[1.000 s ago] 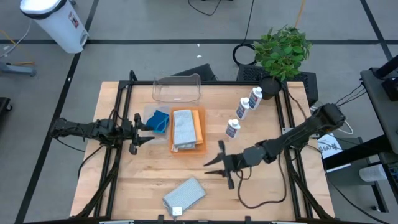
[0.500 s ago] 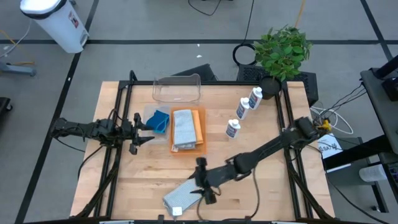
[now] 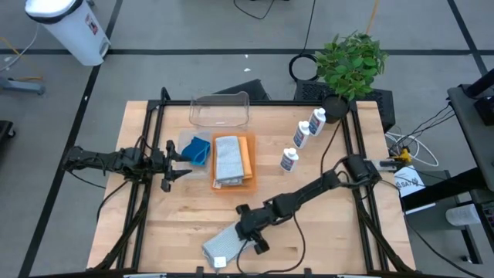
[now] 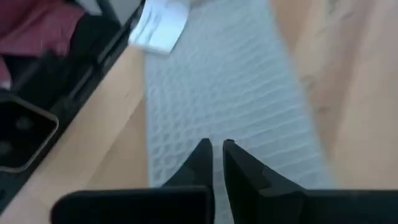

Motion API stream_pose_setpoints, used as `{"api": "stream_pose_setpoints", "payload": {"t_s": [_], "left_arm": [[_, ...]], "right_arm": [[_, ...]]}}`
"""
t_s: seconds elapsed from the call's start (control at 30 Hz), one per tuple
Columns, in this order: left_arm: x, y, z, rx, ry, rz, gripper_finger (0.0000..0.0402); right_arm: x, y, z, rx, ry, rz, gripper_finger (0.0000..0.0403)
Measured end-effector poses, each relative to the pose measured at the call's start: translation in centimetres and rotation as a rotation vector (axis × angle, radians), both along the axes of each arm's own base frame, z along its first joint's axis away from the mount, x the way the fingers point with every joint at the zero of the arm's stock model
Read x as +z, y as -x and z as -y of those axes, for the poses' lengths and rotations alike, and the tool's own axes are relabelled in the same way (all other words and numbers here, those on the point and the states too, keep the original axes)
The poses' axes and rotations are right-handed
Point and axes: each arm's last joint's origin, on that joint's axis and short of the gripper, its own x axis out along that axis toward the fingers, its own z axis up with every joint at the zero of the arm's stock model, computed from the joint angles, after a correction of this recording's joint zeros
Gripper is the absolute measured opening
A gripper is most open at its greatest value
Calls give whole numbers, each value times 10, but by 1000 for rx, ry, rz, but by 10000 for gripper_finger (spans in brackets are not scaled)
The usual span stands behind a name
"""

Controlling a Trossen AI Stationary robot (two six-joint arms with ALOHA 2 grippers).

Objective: Pick & Place Kitchen Items
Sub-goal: Put the gray towel into the orange bin

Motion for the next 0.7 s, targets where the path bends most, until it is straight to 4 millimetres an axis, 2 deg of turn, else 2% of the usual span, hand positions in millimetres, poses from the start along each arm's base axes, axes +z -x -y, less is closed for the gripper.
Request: {"api": "stream_pose_setpoints", "payload": {"t_s": [0.1,0.2,0.43,0.6,0.7], "left_arm": [[0,0,0,0,1,-3,198],[0,0,0,0,7,-4,198],[-1,0,0,0,19,-8,198],[-1,0,0,0,26,-16,198],[-1,0,0,-1,34,-17,198]], "right_arm": [[-17,-1,0,-14,-22,-61,10],[-18,2,6,-37,-11,-129,2],[3,28,14,-203,185,-283,1],[16,39,13,-275,294,-269,1],[32,45,10,-311,357,-211,1]]}}
